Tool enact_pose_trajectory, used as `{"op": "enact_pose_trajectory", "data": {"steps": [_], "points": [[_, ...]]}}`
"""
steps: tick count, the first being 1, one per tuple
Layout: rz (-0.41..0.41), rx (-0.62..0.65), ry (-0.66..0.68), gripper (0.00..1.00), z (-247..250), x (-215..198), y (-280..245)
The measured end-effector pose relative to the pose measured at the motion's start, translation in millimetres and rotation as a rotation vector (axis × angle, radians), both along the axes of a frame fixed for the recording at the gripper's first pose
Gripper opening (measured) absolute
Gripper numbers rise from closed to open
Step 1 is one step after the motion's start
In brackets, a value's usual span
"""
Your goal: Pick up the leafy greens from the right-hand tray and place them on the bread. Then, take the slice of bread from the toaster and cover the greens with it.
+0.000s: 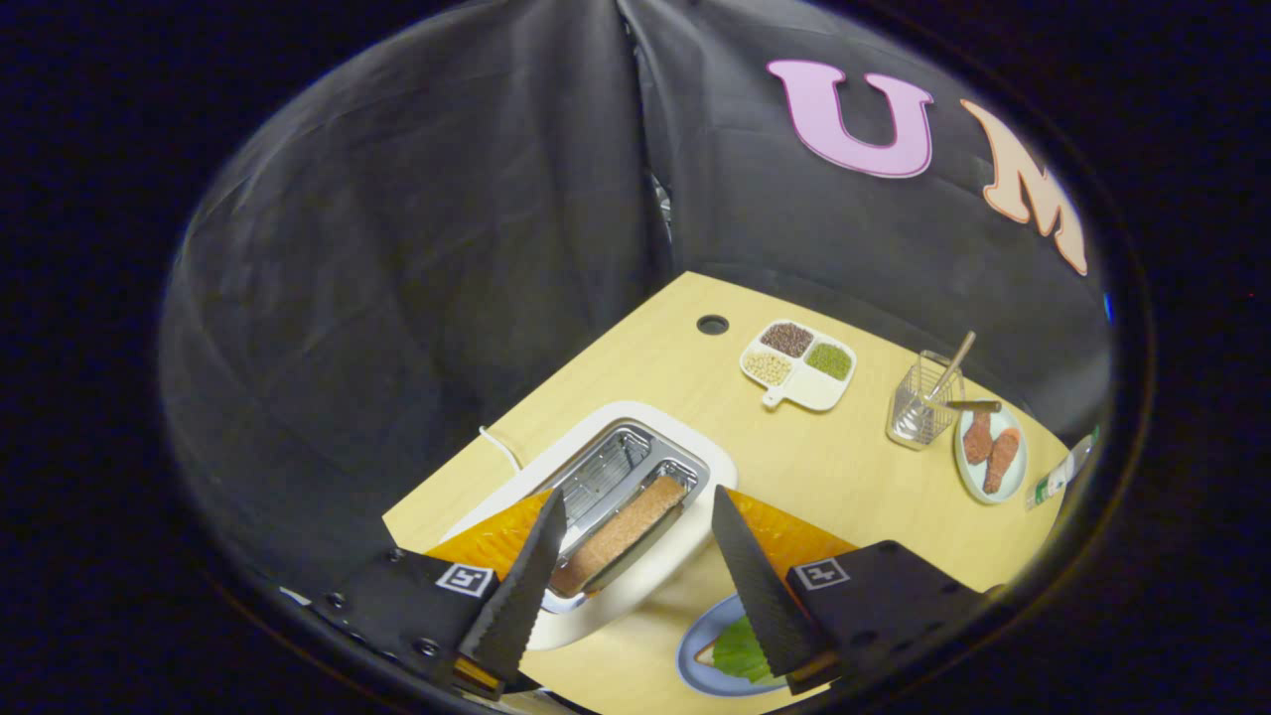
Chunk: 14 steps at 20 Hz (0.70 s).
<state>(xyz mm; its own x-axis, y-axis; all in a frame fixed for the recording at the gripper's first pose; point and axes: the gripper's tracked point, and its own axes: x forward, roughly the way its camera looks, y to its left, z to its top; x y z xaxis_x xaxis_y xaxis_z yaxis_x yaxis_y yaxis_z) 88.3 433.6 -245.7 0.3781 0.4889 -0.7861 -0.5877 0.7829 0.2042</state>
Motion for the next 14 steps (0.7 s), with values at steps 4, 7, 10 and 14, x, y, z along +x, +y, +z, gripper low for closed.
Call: {"op": "enact_pose_trajectory", "data": {"steps": [4,7,10,14], "points": [[0.007,0.018,0.037,0.72,-8.3,-4.6,12.2],[0.026,-0.013,0.04,0.5,-12.4,-7.4,9.2],[-0.002,-0.011,0.032,0.26,-15.9,-3.6,10.6],[-0.029,0.021,0.046,0.18,0.2,-6.3,5.8]]}}
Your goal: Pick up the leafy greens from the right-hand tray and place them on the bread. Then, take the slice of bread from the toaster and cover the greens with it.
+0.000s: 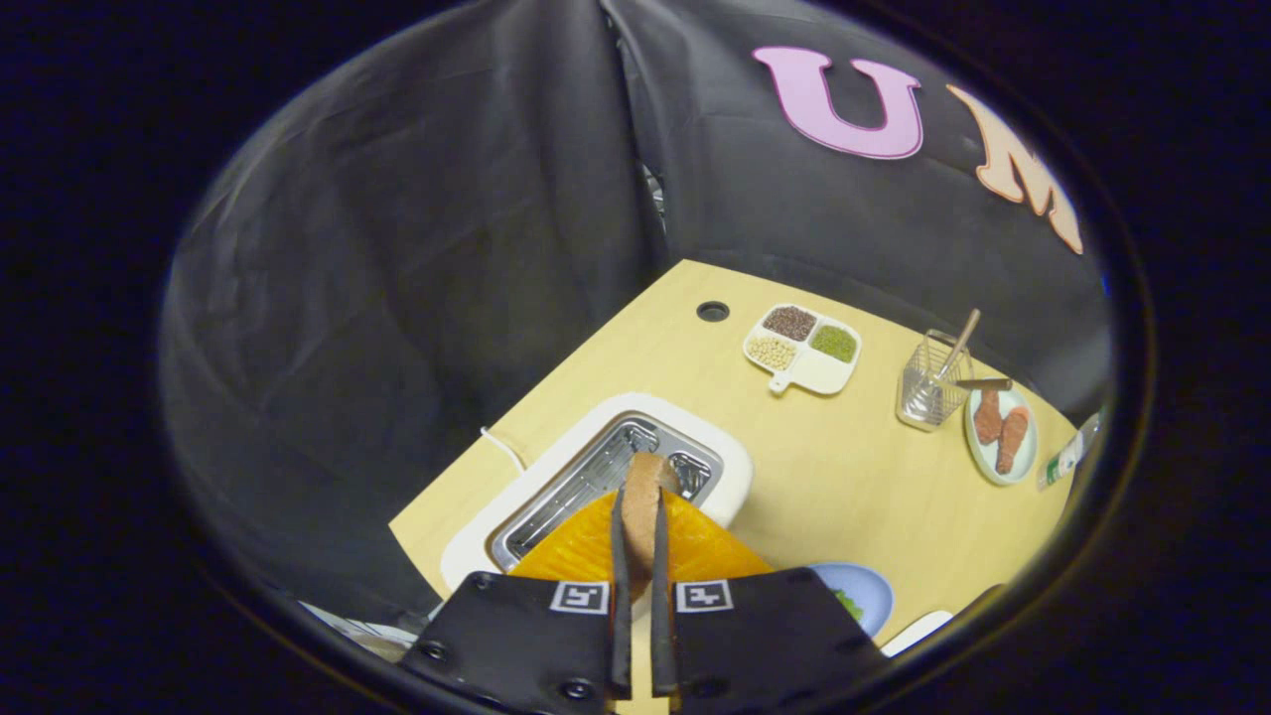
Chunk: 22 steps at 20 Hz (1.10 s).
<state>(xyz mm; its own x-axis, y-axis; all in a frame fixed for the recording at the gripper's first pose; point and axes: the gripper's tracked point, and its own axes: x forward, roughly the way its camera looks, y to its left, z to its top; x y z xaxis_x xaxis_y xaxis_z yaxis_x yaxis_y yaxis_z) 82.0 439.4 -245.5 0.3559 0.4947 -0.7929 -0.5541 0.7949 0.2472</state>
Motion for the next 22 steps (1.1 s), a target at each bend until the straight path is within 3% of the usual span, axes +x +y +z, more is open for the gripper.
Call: {"op": "enact_pose_trajectory", "data": {"steps": [2,6,13,22], "points": [[-0.001,0.023,-0.002,0.11,10.3,-1.5,-2.3],[0.006,0.066,-0.048,0.1,38.0,-3.7,-18.0],[-0.051,0.176,-0.048,0.11,66.8,-2.0,-55.2],[-0.105,0.196,-0.038,0.1,59.6,-14.9,-111.1]]}}
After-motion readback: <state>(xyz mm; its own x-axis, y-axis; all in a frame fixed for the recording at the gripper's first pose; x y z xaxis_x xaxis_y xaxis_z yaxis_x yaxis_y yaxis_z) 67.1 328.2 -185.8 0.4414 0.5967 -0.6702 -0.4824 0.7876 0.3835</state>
